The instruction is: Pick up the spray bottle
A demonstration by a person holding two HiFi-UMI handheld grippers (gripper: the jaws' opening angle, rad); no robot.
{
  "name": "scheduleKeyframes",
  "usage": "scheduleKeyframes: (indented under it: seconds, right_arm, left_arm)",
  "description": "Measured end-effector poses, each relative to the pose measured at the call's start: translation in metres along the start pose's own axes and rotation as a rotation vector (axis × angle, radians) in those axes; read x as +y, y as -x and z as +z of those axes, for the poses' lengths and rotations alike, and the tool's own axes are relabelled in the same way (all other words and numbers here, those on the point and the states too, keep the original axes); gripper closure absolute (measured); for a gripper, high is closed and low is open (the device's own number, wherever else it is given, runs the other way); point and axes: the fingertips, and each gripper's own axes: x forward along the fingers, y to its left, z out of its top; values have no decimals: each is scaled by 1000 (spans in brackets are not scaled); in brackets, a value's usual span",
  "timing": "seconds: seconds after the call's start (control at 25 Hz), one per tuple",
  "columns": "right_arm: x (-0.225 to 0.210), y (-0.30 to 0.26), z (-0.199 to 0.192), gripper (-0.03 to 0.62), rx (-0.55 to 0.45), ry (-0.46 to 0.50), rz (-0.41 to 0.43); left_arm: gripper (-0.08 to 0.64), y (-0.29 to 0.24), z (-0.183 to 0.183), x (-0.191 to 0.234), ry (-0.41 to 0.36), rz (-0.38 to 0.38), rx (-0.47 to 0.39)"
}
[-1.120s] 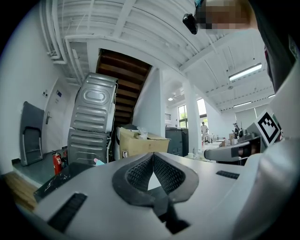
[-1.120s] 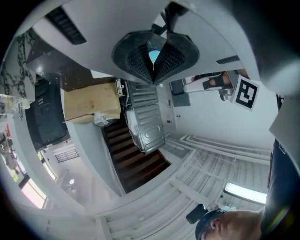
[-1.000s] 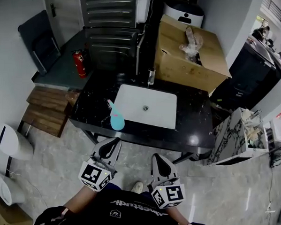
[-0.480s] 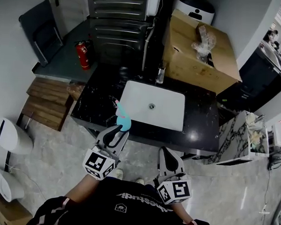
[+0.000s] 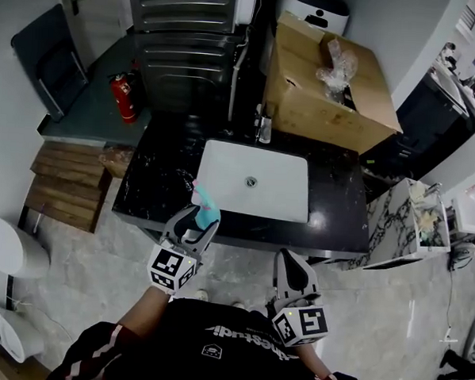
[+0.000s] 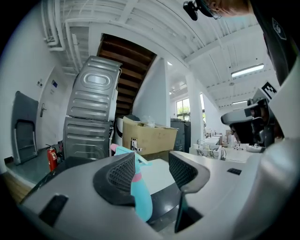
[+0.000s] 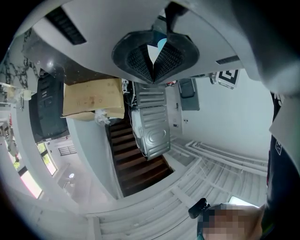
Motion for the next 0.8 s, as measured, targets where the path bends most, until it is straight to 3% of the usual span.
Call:
scheduleKeyframes:
  seconds: [0.32,0.8]
  right_arm:
    - [-7,0,-1,554,9,2,-63]
    - [-7,2,-13,554,34,-6,-99]
  left_arm:
    - [299,-20,-46,23,8,-19,91]
    - [298,-46,-53,28,-7,-74,91]
